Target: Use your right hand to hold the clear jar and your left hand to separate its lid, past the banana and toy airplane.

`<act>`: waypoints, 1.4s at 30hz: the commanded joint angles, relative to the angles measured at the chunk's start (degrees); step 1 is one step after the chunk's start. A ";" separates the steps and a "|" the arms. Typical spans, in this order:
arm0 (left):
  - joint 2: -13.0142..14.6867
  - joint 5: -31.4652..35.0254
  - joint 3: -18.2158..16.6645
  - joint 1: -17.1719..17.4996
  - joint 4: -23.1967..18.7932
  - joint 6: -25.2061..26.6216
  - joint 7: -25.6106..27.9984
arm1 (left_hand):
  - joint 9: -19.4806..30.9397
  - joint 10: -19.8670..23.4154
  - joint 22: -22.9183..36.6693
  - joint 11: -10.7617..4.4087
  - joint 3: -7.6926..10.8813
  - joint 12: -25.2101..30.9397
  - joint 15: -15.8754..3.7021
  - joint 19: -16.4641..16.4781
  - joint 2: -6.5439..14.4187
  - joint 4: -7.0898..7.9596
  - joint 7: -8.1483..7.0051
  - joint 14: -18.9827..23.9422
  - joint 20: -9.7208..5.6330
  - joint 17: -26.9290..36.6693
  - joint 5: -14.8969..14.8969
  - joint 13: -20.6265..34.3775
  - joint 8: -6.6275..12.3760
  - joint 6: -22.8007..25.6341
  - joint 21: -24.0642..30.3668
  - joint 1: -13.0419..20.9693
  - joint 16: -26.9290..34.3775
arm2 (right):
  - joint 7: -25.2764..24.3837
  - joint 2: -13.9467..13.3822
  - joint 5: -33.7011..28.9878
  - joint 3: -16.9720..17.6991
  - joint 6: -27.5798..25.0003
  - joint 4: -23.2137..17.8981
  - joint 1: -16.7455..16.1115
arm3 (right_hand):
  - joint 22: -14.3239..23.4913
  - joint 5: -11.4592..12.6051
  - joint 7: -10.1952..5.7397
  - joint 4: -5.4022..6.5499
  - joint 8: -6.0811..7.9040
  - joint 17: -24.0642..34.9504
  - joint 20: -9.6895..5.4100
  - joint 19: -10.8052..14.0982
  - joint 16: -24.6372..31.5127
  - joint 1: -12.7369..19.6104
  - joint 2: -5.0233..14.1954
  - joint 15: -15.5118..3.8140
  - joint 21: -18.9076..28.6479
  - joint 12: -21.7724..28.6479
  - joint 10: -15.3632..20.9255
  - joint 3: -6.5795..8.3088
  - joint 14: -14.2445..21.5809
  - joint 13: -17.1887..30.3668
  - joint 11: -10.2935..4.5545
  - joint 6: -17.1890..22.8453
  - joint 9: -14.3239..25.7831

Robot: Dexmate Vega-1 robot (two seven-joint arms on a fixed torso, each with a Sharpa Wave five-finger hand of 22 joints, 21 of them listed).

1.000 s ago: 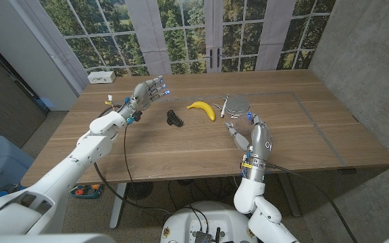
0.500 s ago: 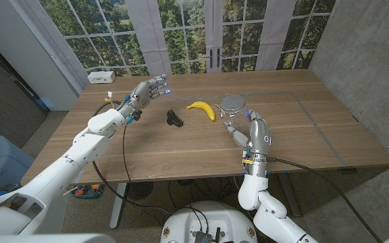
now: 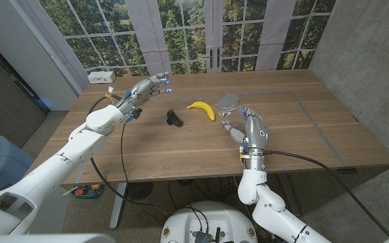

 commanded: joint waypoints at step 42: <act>5.81 13.40 5.91 -7.87 -7.79 -0.89 -8.81 | 0.23 -1.27 0.03 -1.69 -3.89 -0.47 0.29 1.13 -7.89 0.65 -8.37 -1.69 1.84 0.38 -0.30 0.44 -0.81 -2.43 -1.59 9.14 -0.98 | 14.91 -5.24 -8.87 -9.47 -17.68 -4.72 9.50 | -0.07 1.01 -13.30 0.43 2.54 2.34 -0.02 -2.48 -1.74 5.57 5.67 -15.70 0.73 6.12 18.97 13.83 6.94 10.73 -18.67 25.22 0.03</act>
